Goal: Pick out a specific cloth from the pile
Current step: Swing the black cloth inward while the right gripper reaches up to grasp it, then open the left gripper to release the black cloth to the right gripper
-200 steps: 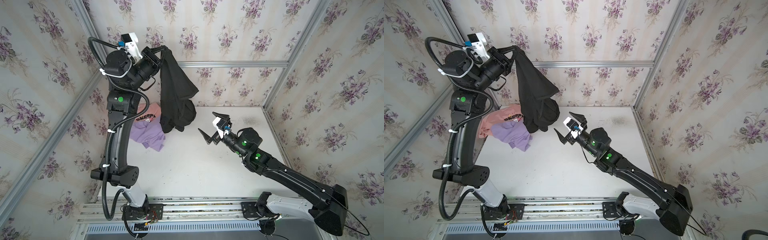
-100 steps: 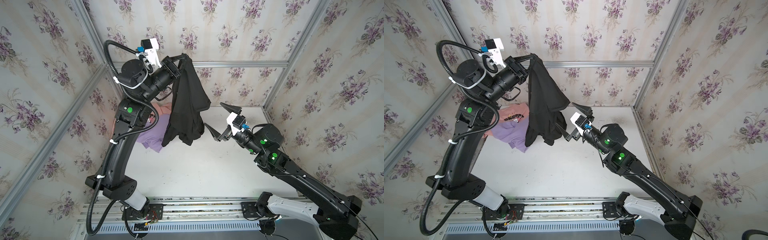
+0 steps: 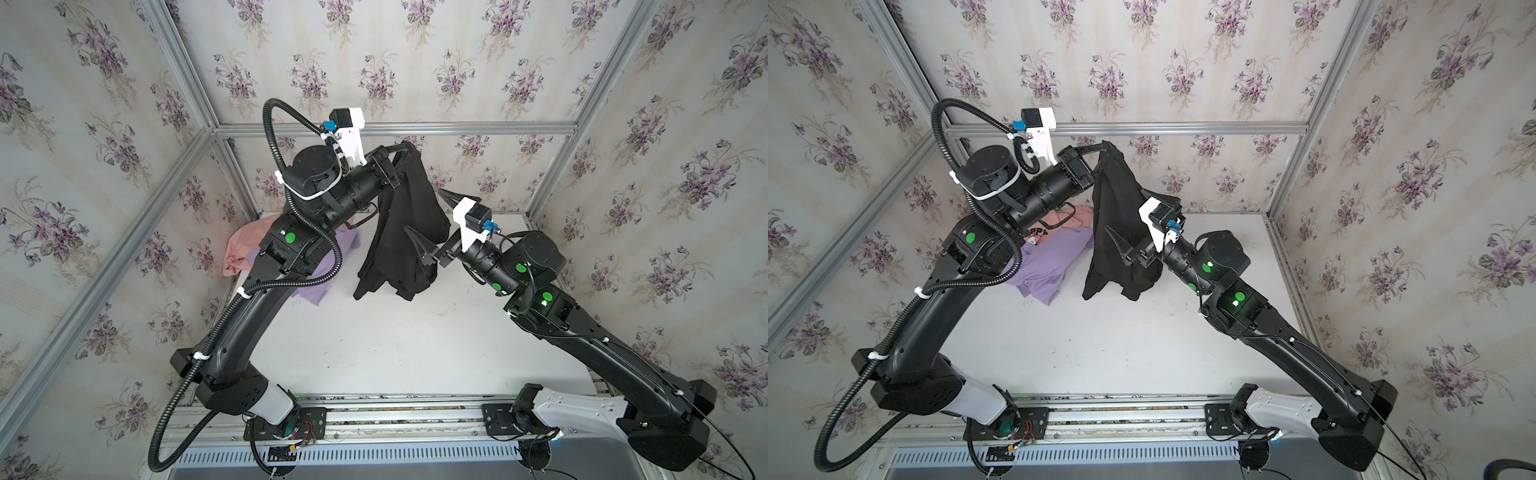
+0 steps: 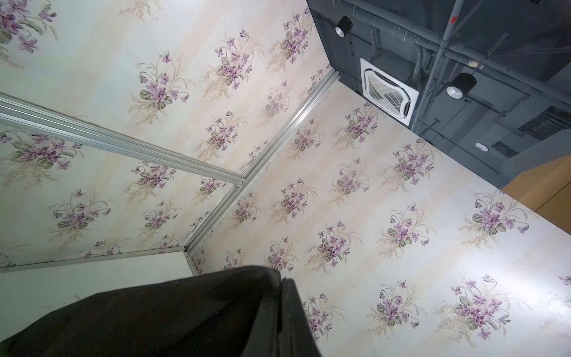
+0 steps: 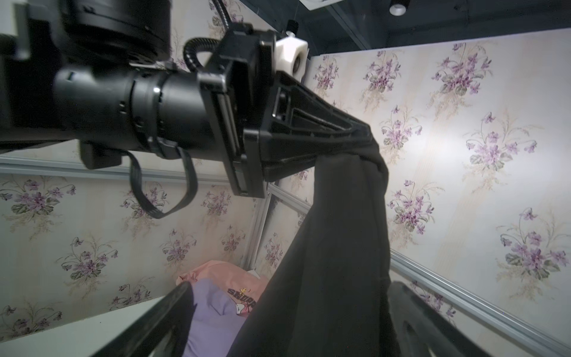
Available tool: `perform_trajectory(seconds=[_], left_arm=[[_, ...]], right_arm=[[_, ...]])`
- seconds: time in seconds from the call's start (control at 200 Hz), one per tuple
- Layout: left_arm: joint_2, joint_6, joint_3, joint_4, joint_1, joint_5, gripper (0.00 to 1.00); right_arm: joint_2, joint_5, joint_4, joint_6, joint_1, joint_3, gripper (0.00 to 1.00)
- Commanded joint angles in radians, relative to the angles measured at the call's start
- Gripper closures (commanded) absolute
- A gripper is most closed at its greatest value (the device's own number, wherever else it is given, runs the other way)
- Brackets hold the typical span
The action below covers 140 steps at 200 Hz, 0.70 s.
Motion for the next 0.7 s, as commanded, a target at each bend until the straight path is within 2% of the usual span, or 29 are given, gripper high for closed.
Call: perform_trajectory(seconds=[0.0,0.145,0.265,0.38,0.625,0.695], left_arm=[[0.001,0.044,0.005,0.07,-0.028,-0.035,1.0],[-0.003,0.045,-0.035,0.07,-0.062,-0.044,1.0],[-0.012,0.046,-0.066,0.07,-0.075,-0.045,1.0],[-0.028,0.051,-0.099,0.07,-0.079,-0.05,0.99],[-0.04,0.054,-0.113,0.07,-0.079,-0.052,0.99],[-0.041,0.056,-0.113,0.07,-0.08,-0.05,0.98]], right_arm=[[0.023,0.092,0.059,0.011,0.001,-0.004,0.01],[0.058,0.137,0.112,-0.005,-0.003,-0.017,0.03],[0.076,0.154,0.14,0.002,-0.004,-0.024,0.15],[0.078,0.16,0.153,0.006,-0.004,-0.028,0.33],[0.079,0.168,0.155,0.015,-0.006,-0.028,0.83],[0.078,0.168,0.154,0.022,-0.006,-0.027,0.92]])
